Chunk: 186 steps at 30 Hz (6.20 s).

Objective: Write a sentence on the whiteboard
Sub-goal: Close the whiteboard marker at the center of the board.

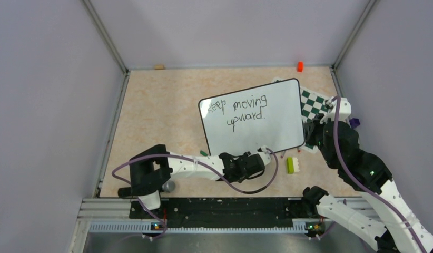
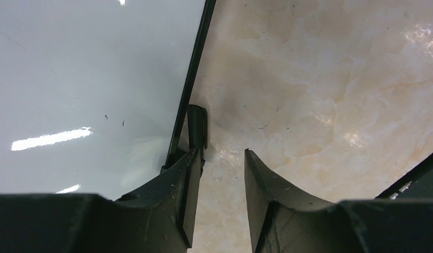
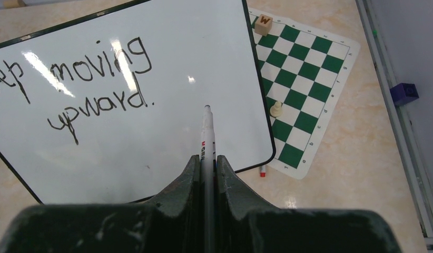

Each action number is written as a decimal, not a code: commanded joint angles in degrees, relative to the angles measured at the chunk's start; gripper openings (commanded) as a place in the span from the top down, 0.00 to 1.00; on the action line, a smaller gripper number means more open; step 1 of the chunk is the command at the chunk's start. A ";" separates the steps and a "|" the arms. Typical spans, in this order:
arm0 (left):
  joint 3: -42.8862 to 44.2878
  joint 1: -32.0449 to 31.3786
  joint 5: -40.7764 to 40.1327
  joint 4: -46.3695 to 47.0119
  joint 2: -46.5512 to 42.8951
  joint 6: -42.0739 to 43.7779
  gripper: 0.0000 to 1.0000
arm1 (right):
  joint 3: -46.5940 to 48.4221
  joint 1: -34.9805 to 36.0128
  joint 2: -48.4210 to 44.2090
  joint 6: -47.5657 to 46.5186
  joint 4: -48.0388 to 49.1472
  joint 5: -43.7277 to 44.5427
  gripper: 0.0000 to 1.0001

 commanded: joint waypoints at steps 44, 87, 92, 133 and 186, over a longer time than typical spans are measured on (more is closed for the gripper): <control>-1.34 9.29 17.62 5.34 -17.27 -9.95 1.00 | 3.34 -0.64 0.61 -0.41 0.32 -7.27 1.00; -20.30 30.15 7.47 57.06 -38.09 -78.45 1.00 | -16.89 7.61 7.63 1.40 59.44 -37.86 1.00; -21.35 30.16 7.62 57.95 -38.04 -79.52 1.00 | -16.50 7.88 9.82 1.60 61.60 -37.40 1.00; -21.71 30.21 7.32 56.46 -38.41 -79.59 1.00 | -13.77 7.93 14.15 0.51 65.22 -35.46 1.00; -13.66 5.03 5.56 74.57 -19.53 -57.76 1.00 | -22.37 8.69 19.73 -7.96 88.66 -19.87 1.00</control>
